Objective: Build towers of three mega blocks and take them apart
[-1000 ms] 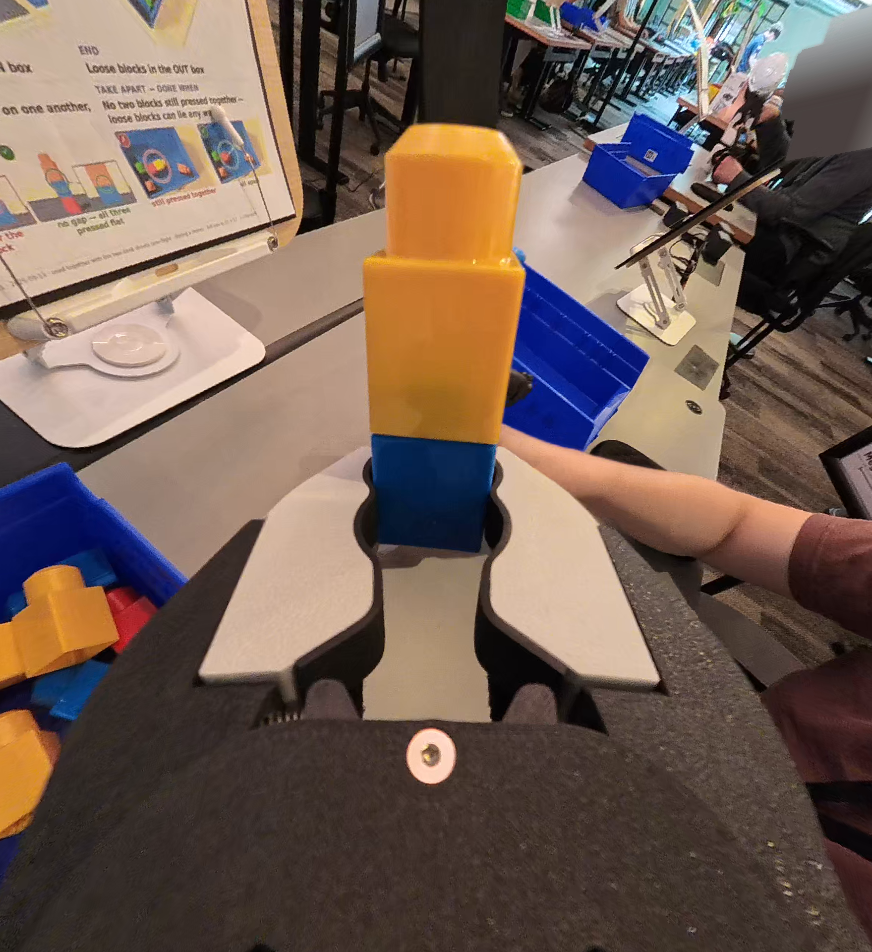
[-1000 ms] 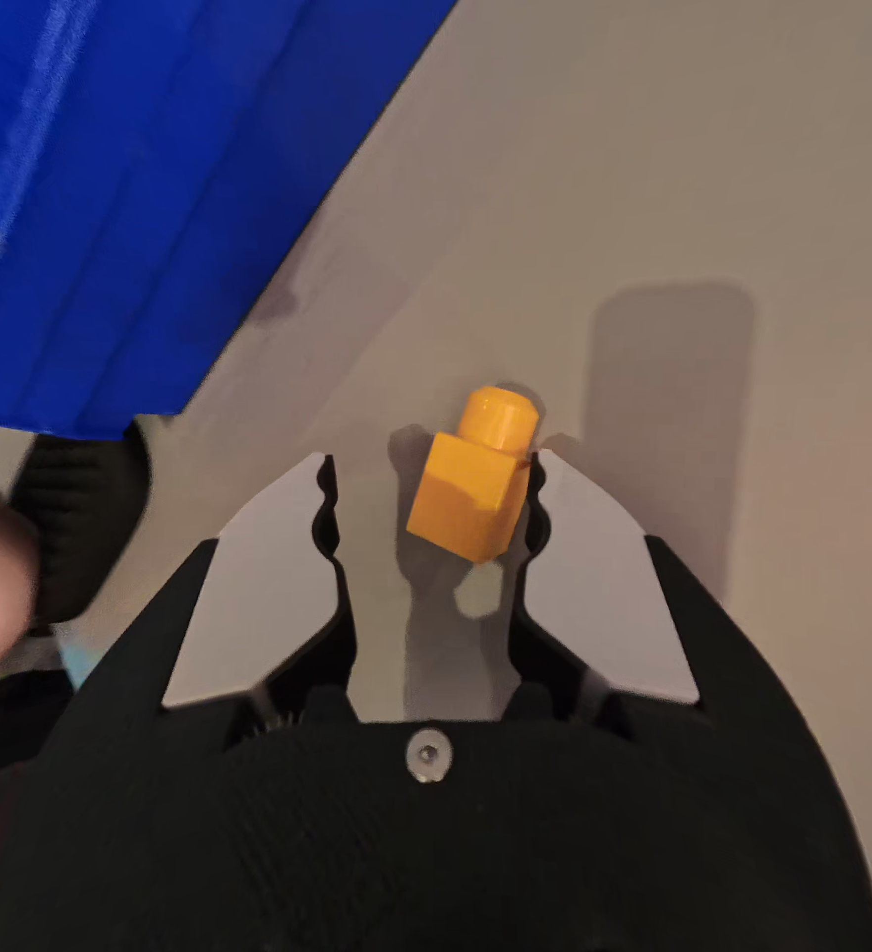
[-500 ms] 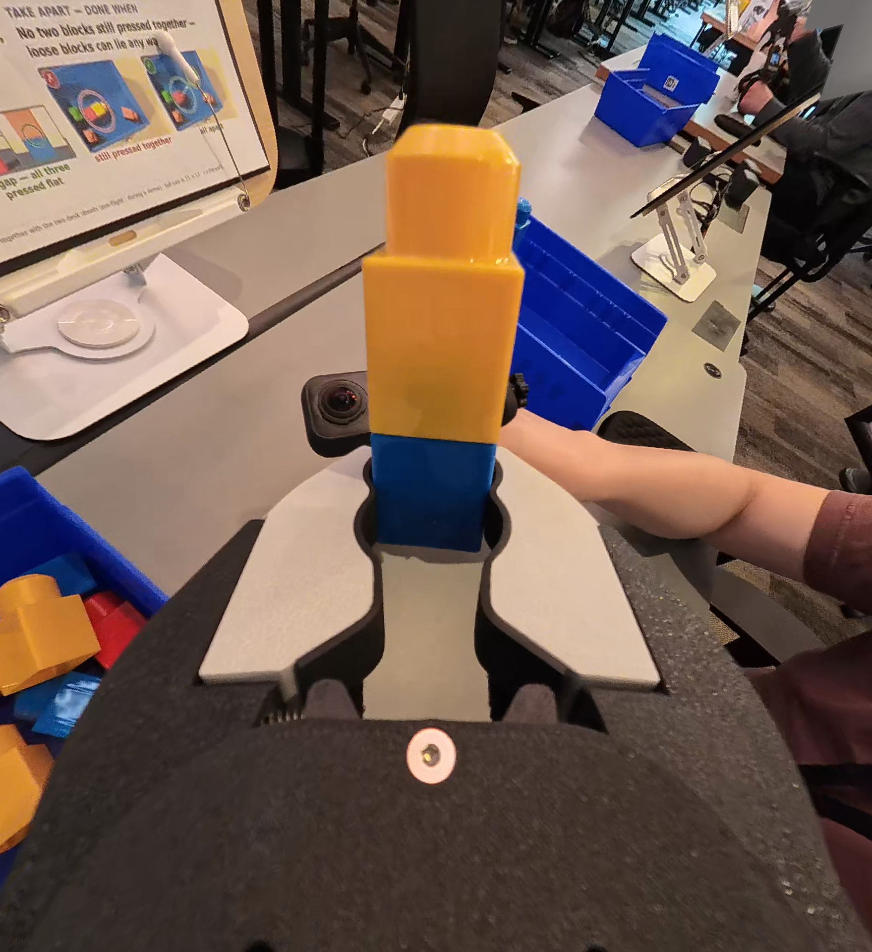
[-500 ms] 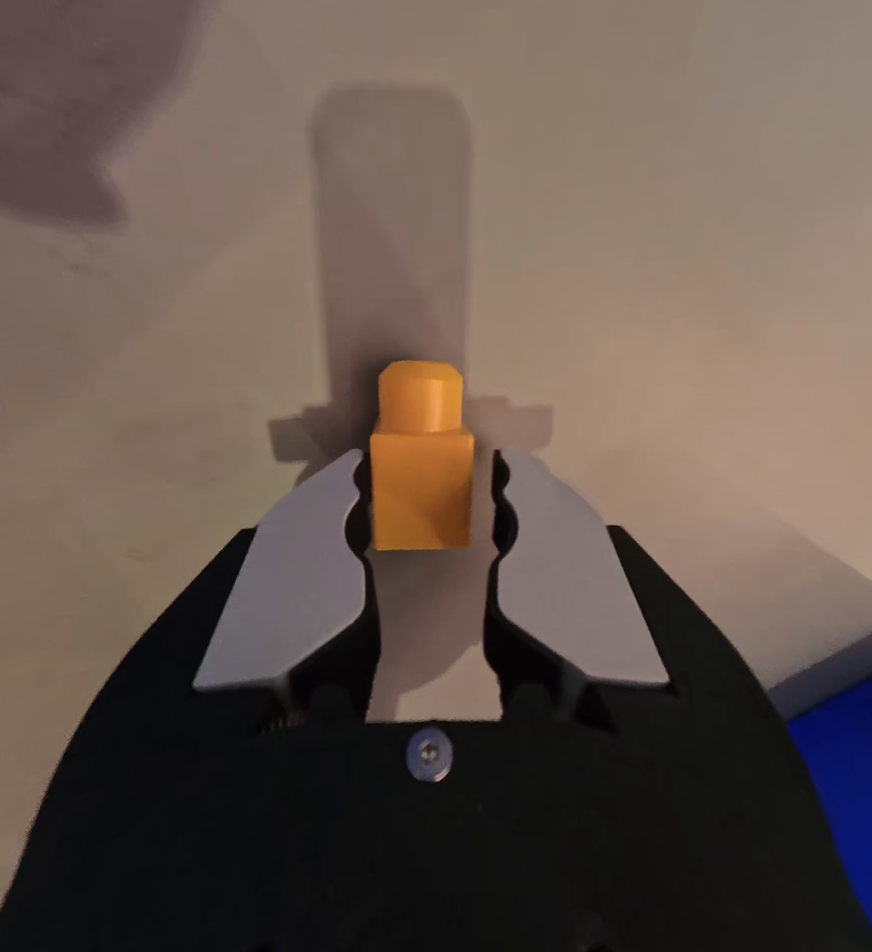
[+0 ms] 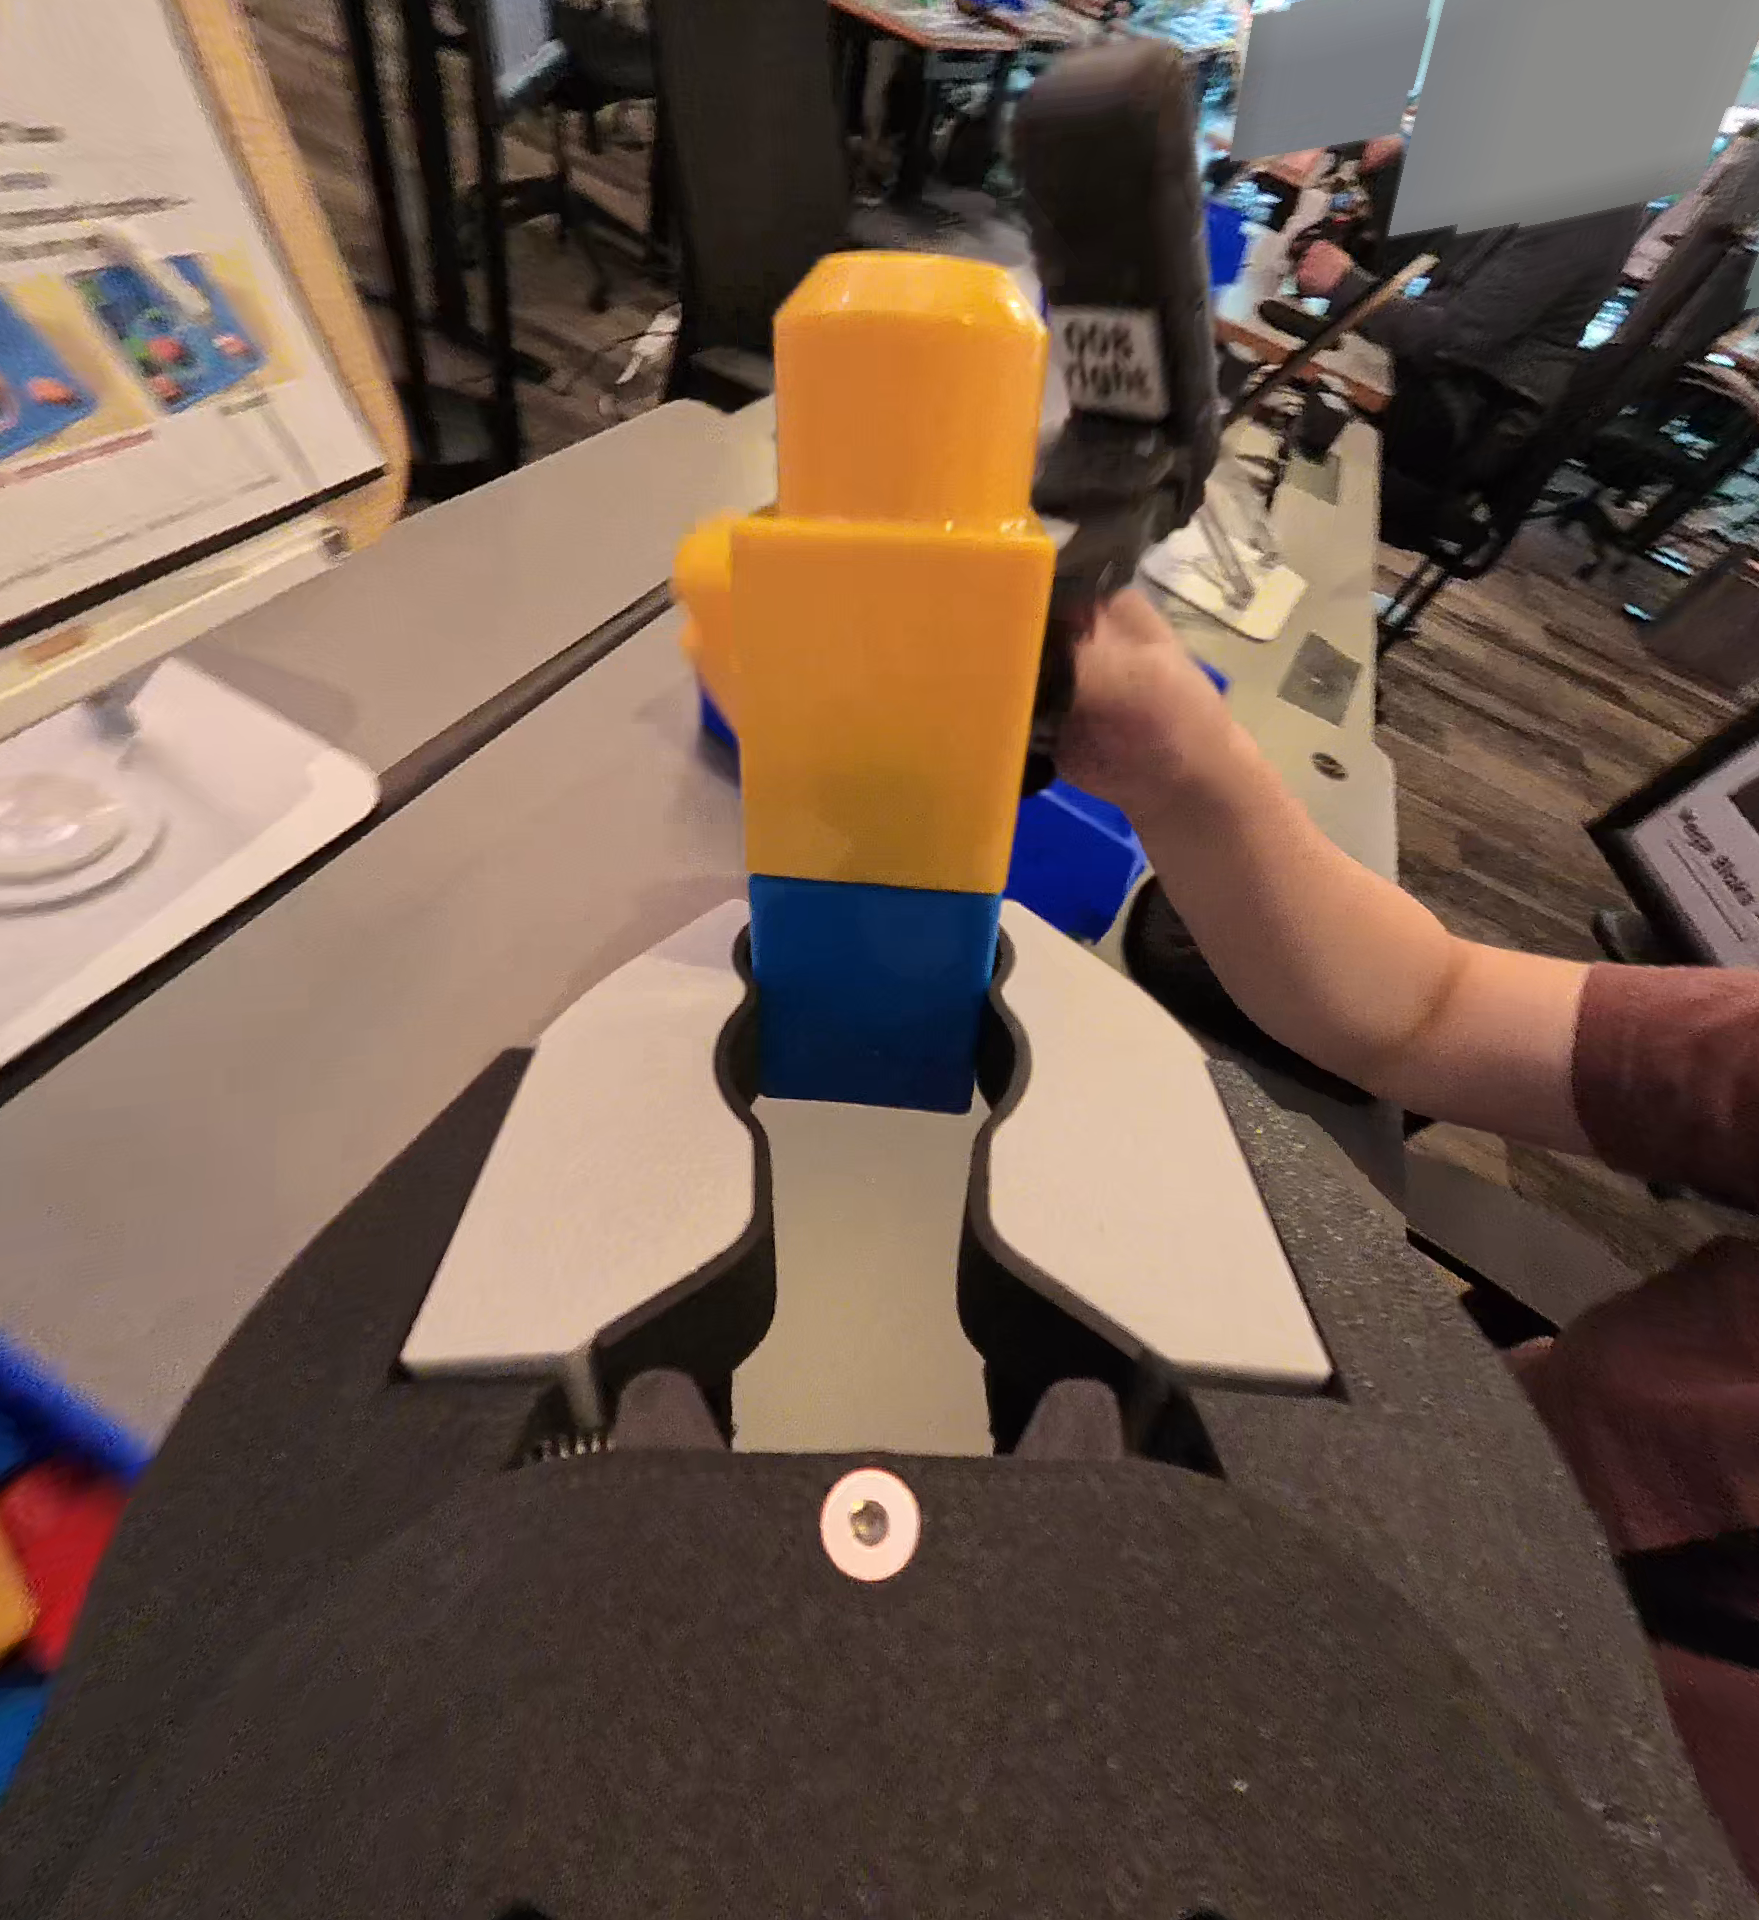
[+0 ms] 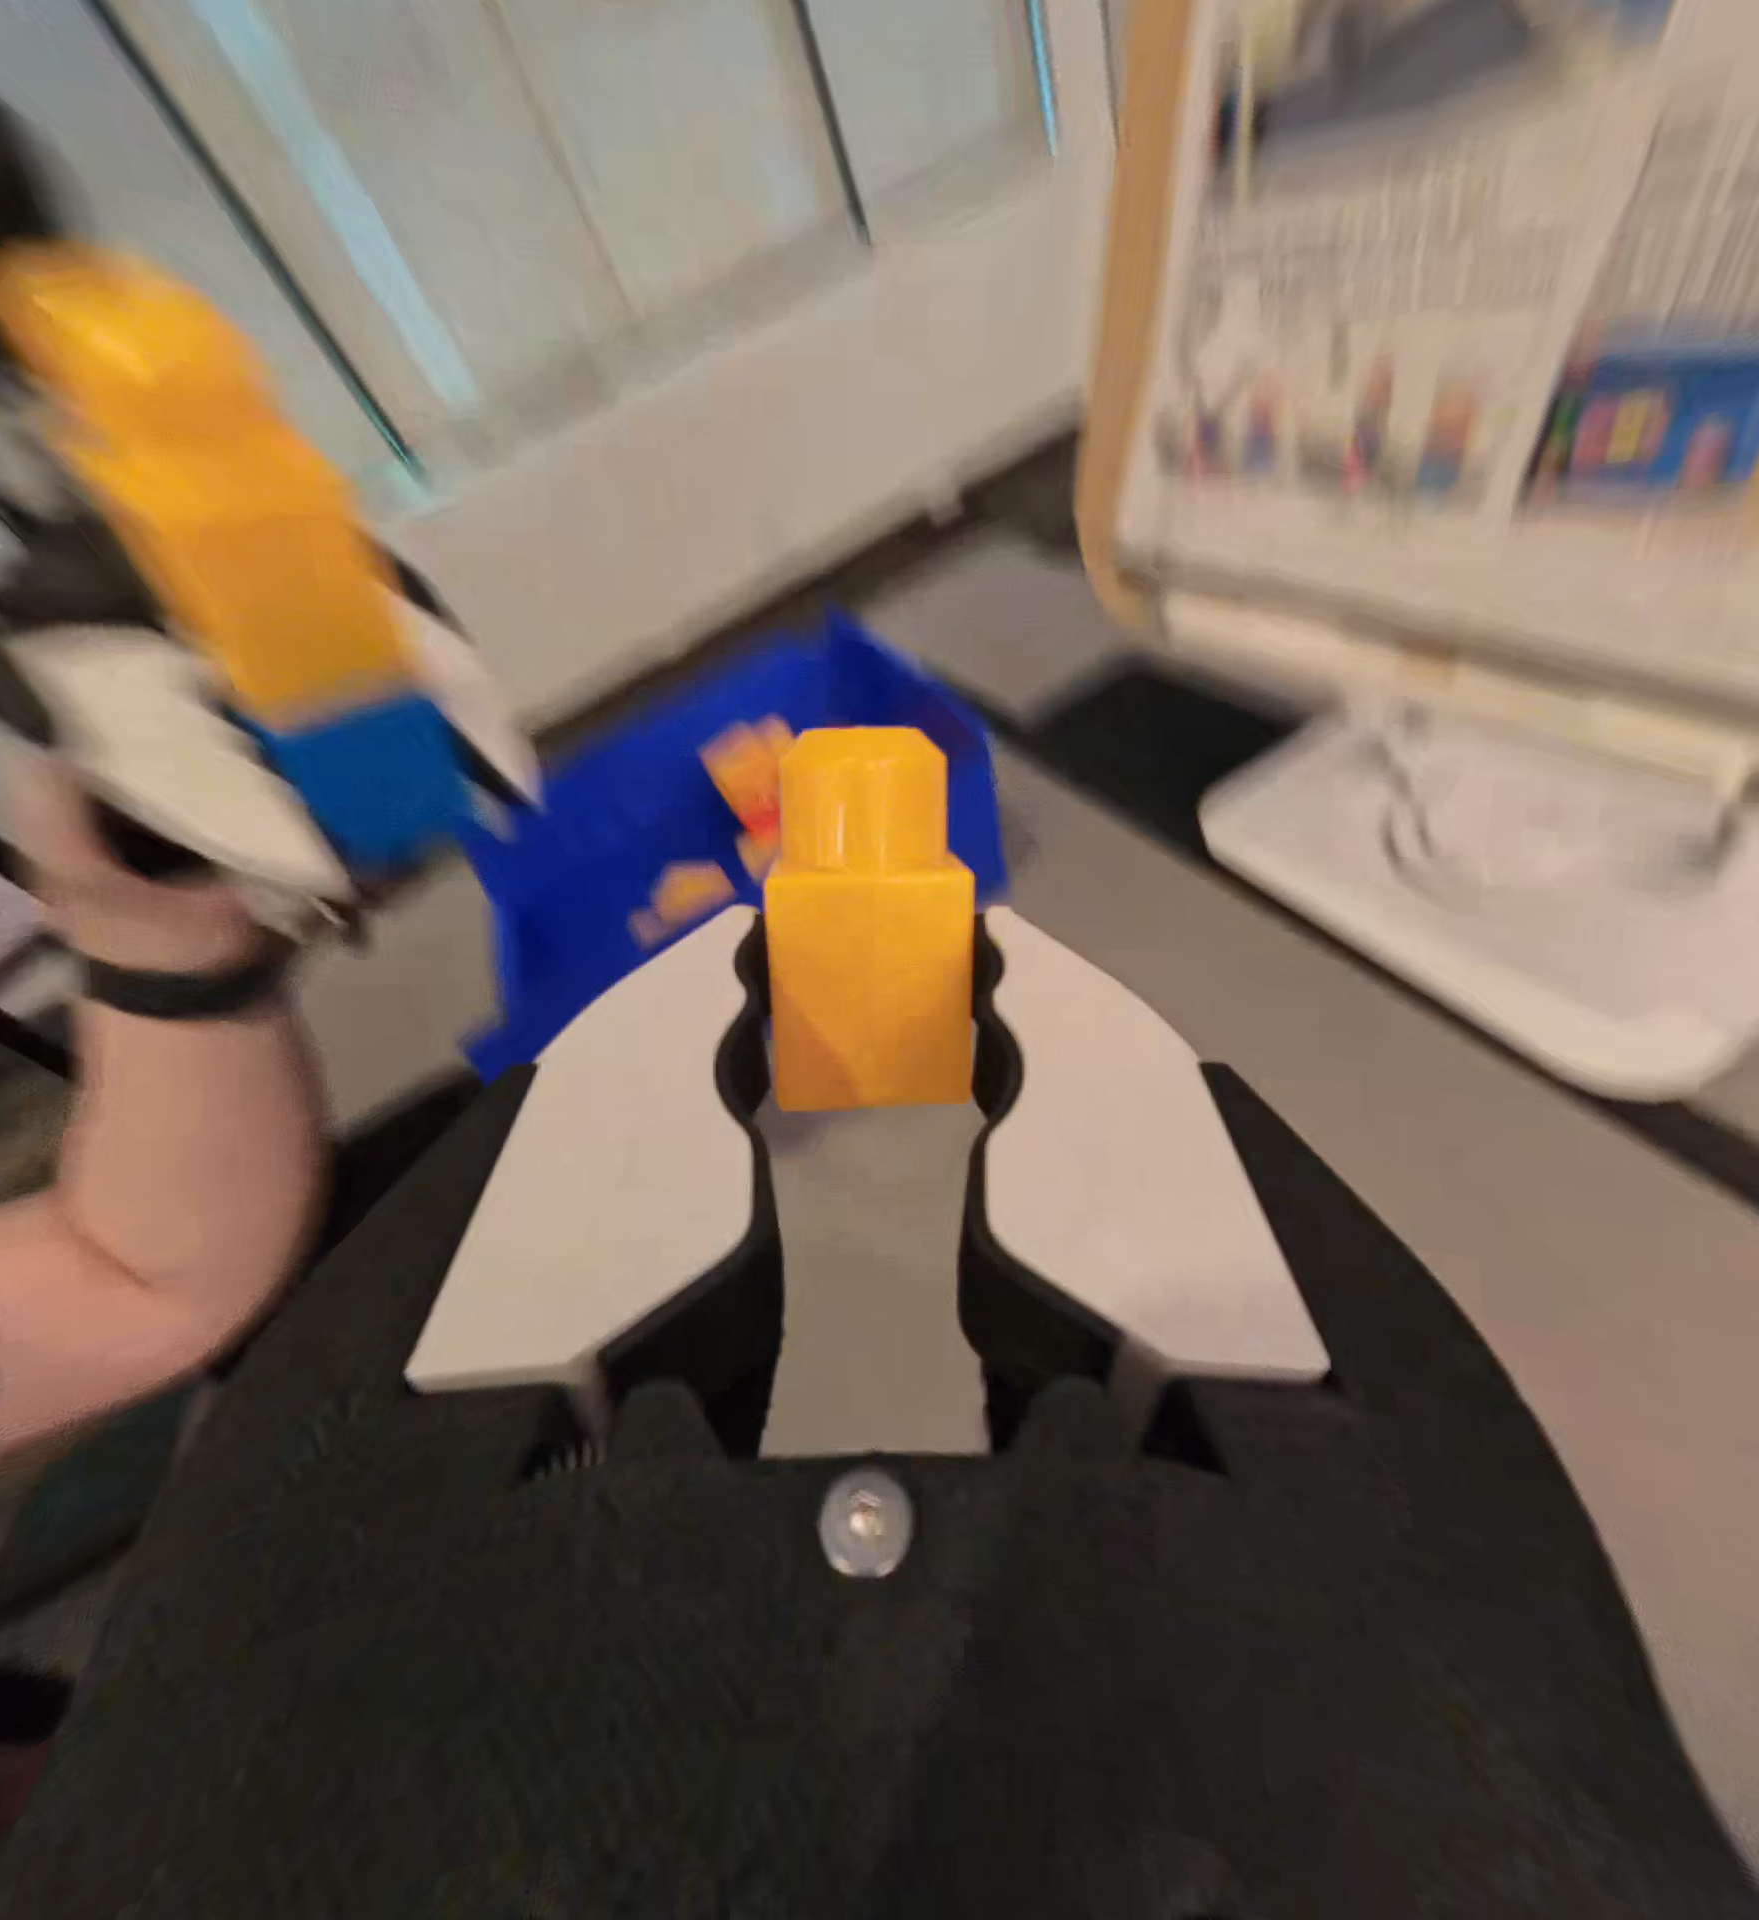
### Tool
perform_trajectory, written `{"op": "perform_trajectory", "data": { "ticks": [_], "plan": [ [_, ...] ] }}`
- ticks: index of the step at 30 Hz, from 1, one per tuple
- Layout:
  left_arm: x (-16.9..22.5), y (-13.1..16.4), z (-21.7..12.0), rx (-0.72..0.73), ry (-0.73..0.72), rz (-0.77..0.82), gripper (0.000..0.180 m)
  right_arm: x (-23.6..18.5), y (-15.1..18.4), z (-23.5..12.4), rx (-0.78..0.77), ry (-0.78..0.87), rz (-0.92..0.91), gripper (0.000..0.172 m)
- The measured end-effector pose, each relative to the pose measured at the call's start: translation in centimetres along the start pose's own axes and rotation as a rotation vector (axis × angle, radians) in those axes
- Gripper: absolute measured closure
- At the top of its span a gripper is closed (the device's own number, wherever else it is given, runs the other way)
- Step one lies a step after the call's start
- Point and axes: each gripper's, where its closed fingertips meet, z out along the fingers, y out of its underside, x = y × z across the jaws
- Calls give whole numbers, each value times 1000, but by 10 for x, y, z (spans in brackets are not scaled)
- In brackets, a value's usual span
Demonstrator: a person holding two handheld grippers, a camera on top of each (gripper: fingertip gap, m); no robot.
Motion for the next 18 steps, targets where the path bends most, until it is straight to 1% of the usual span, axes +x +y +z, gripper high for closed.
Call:
{"op": "perform_trajectory", "data": {
  "ticks": [1, 3, 6, 8, 11, 13, 16, 18],
  "plan": [
    [7, -1, 8, 8, 38, 26, 142, -12, -23, -18, 119, -49, -8, 135],
    [19, 0, 27, 26, 103, 59, 142, -35, -48, -46, 256, -138, -8, 135],
    [40, 7, 56, 35, 228, 55, 142, -67, -65, -70, 384, -327, 32, 135],
    [51, 12, 73, 42, 290, 44, 142, -79, -75, -81, 479, -412, 57, 134],
    [58, 11, 83, 88, 329, 47, 142, -88, -77, -85, 513, -470, 52, 134],
    [60, 12, 83, 82, 343, 30, 143, -88, -76, -82, 534, -459, 30, 134],
    [55, 15, 84, 67, 310, 47, 143, -85, -77, -80, 575, -437, 23, 135],
    [54, 18, 85, 43, 297, 56, 142, -86, -72, -73, 530, -445, 39, 134]
  ]
}}
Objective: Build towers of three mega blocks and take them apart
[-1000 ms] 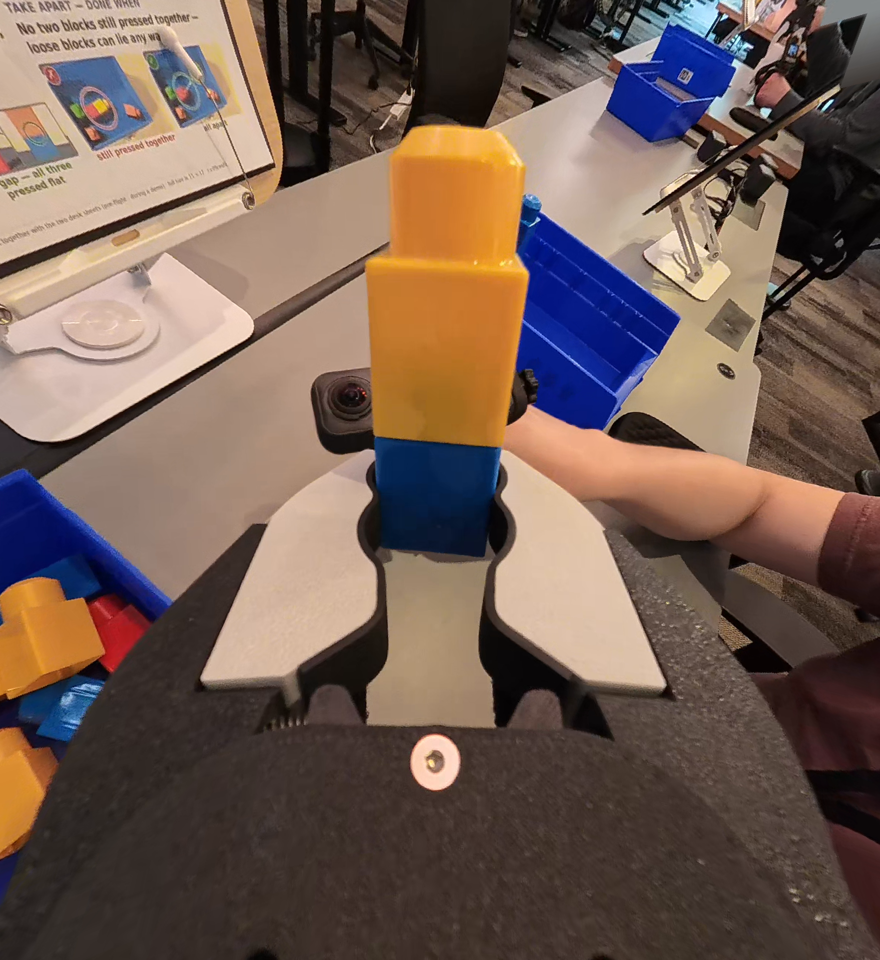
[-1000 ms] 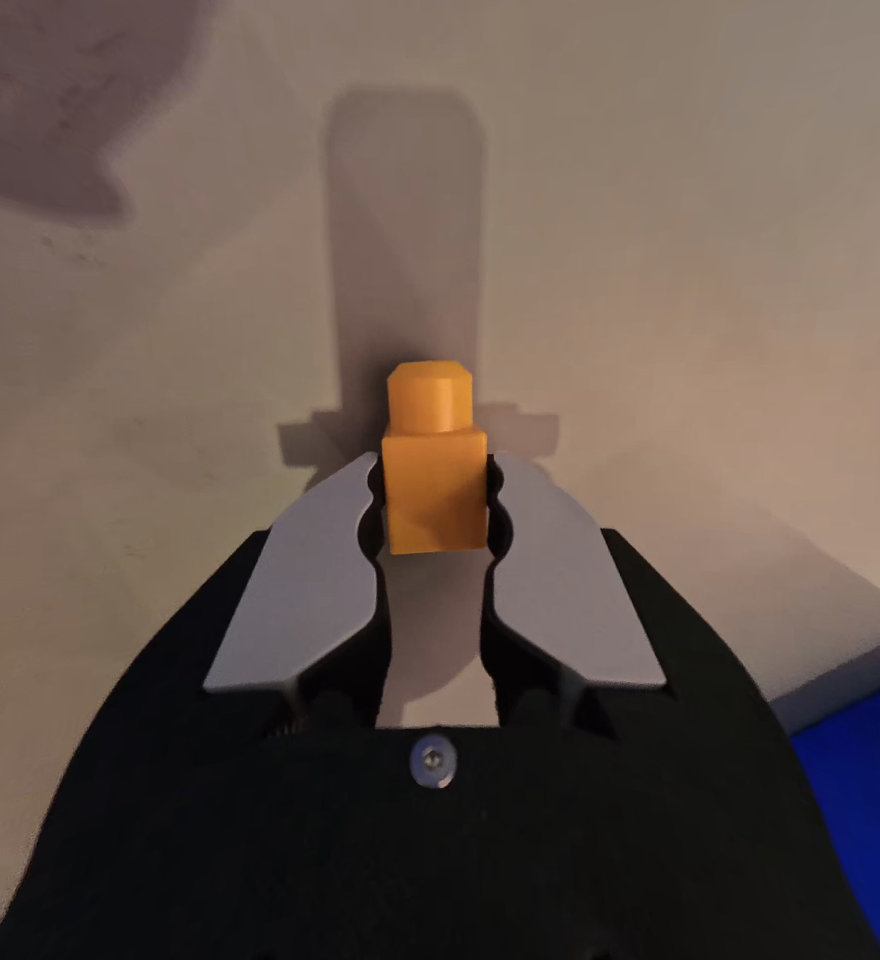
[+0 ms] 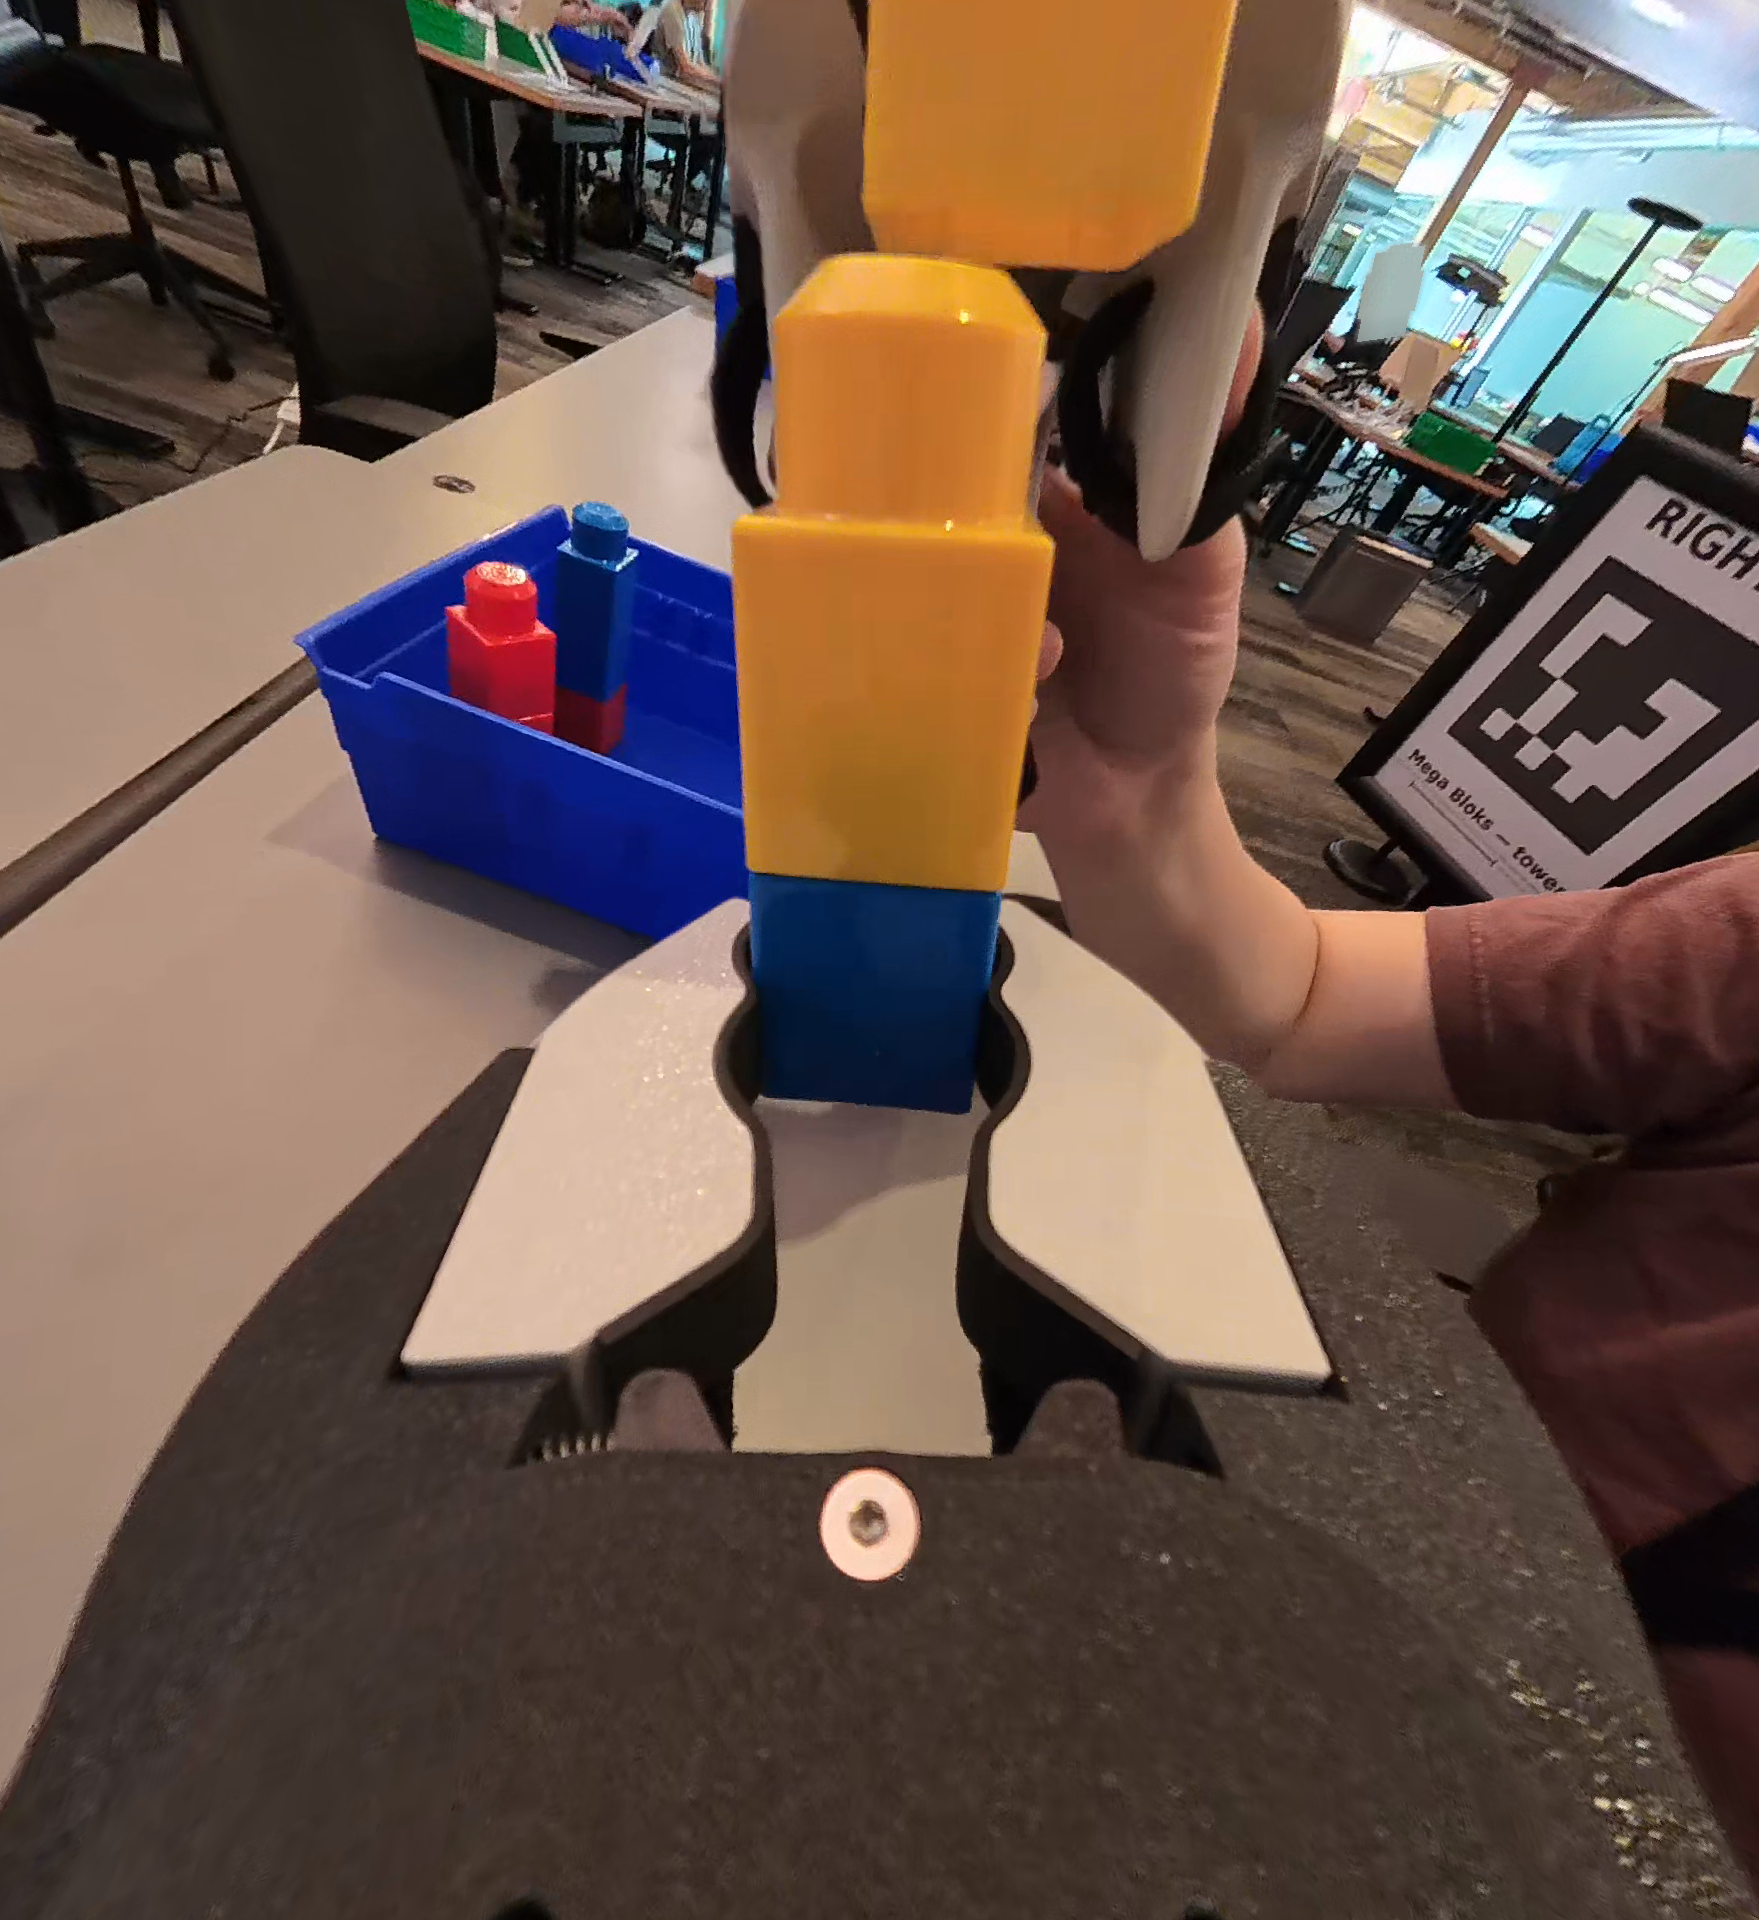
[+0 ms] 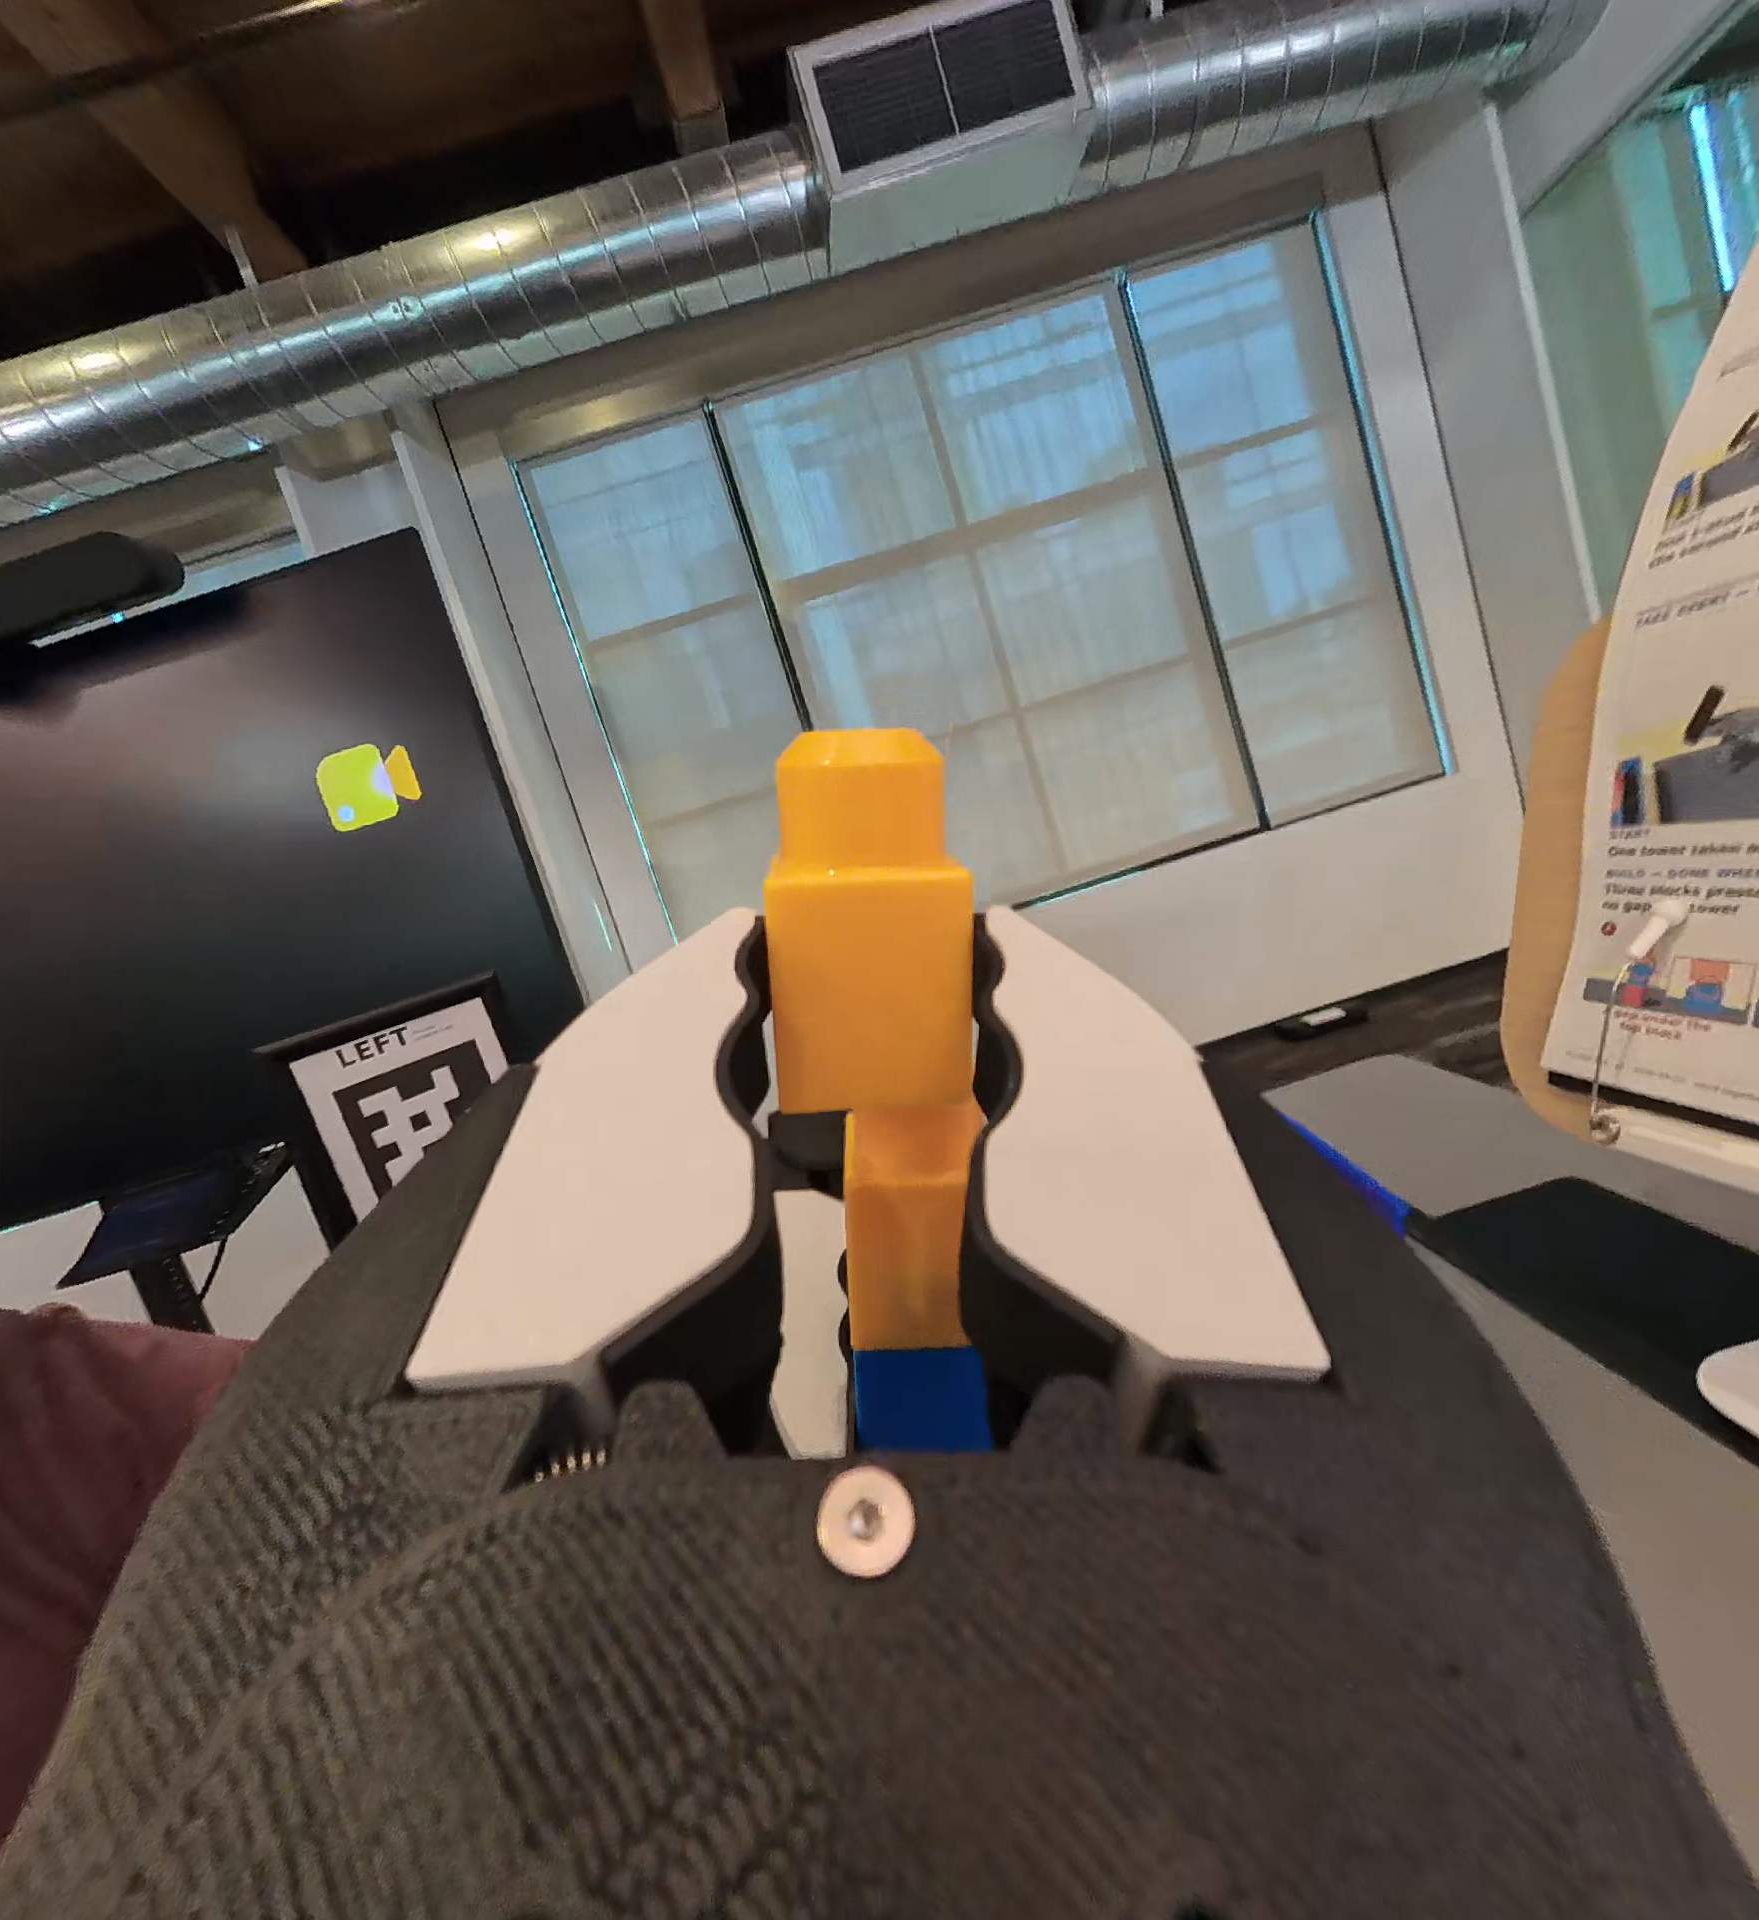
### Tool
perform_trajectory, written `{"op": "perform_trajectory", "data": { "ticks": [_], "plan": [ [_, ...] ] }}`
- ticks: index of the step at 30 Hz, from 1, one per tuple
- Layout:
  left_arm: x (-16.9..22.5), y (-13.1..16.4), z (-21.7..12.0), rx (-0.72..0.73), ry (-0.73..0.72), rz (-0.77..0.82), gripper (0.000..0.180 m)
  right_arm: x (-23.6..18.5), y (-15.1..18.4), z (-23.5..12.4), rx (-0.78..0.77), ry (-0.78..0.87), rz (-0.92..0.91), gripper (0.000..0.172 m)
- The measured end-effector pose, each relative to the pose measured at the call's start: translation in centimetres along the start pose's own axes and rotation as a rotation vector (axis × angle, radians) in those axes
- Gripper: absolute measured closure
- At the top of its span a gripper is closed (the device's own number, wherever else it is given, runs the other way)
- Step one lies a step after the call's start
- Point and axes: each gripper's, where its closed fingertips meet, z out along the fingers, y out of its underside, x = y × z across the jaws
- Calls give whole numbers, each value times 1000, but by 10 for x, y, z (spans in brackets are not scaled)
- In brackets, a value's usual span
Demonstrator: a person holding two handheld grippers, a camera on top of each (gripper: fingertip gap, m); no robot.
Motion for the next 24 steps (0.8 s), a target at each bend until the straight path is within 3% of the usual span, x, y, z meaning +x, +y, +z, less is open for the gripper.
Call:
{"op": "perform_trajectory", "data": {
  "ticks": [5, 16, 24],
  "plan": [
    [0, 1, 3, -7, -22, 24, 143, 10, 21, 9, -69, 63, -12, 135],
    [3, 6, -6, -68, 12, 8, 143, 7, 35, 9, -166, 35, -53, 134],
    [15, 19, -11, -185, 61, 63, 143, -9, 54, -2, -425, -55, -73, 134]
  ]
}}
